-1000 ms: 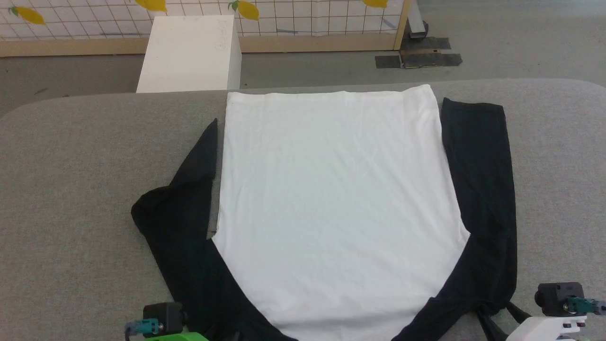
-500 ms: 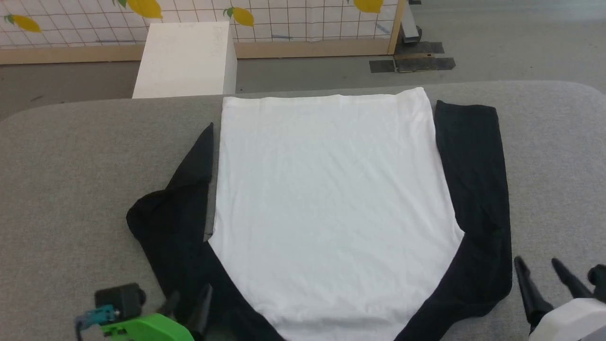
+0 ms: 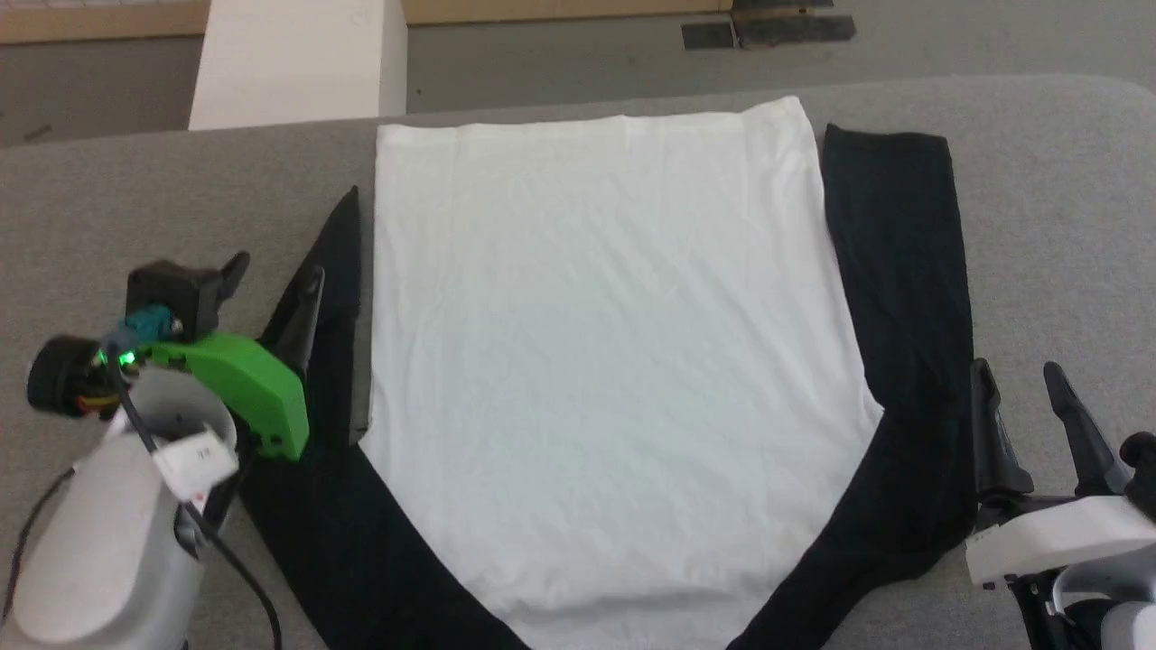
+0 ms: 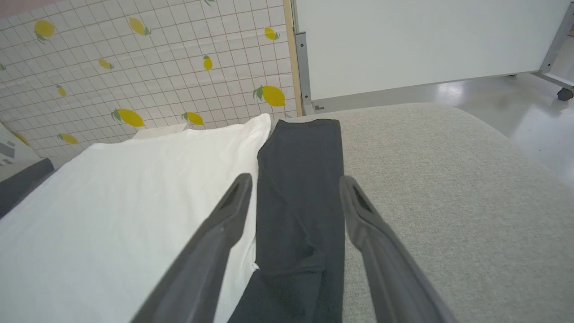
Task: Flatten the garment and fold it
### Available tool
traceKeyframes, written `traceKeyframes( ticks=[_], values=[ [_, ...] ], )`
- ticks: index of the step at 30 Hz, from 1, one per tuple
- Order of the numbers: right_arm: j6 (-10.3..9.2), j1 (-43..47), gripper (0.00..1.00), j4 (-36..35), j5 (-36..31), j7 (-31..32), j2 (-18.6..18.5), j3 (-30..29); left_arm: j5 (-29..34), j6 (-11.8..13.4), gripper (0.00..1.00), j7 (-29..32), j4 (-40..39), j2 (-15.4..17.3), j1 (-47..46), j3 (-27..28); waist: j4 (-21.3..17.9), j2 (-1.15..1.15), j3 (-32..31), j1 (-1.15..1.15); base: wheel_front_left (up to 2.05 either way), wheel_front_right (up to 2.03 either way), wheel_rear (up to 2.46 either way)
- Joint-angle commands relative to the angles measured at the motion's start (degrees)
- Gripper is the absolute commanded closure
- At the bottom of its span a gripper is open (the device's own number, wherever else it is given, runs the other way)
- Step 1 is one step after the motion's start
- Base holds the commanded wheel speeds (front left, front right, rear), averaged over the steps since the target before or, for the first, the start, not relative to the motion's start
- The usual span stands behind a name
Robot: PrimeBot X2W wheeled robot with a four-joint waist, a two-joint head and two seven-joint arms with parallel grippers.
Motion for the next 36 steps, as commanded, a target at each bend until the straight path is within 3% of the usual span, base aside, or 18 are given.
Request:
traceKeyframes(
  ticks=[1,5,12,22,23,24,27,36],
  values=[
    [-0.09,-1.4,0.0,0.6,0.3,-0.5,0.1,0.1,-0.3,-1.0,0.0,1.2,2.0,0.7,-3.8,0.0,-2.4,0.0,4.3,0.0,0.0,0.0,0.0],
    [-0.09,-4.0,0.0,1.7,0.9,-1.2,0.2,1.2,-2.3,-2.3,0.0,5.6,7.6,1.6,-12.2,0.7,-4.4,0.0,7.9,0.0,0.0,0.0,0.0],
    [-0.09,-7.1,0.0,3.5,1.8,-2.8,0.2,2.6,-4.7,-1.7,0.0,15.4,14.4,3.0,-19.5,1.5,-7.4,0.0,11.5,0.0,0.0,0.0,0.0],
    [-0.09,-8.7,0.0,5.7,1.9,-3.6,0.3,3.7,-5.2,6.8,0.0,31.9,19.1,4.1,-18.0,1.5,-8.5,0.0,12.0,0.0,0.0,0.0,0.0],
    [-0.09,-8.8,0.0,5.8,2.0,-3.5,0.3,3.9,-5.2,7.3,0.63,33.4,18.9,4.3,-17.4,1.2,-8.4,0.0,11.8,0.0,0.0,0.0,0.0],
    [-0.09,-8.7,0.0,5.8,2.0,-3.5,0.3,4.0,-5.5,7.5,1.0,33.9,18.5,4.2,-17.0,1.3,-8.3,0.0,11.5,0.0,0.0,0.0,0.0],
    [-0.09,-8.5,0.0,5.9,2.2,-3.4,0.3,4.1,-5.7,8.3,1.0,31.8,16.0,4.4,-15.5,2.3,-7.8,0.0,10.2,0.0,0.0,0.0,0.0],
    [-0.09,-5.7,0.0,5.2,1.7,-2.0,0.3,2.7,-6.2,9.6,1.0,15.0,8.9,6.9,-8.0,8.9,-4.2,0.0,2.9,0.0,0.0,0.0,0.0]
  ],
)
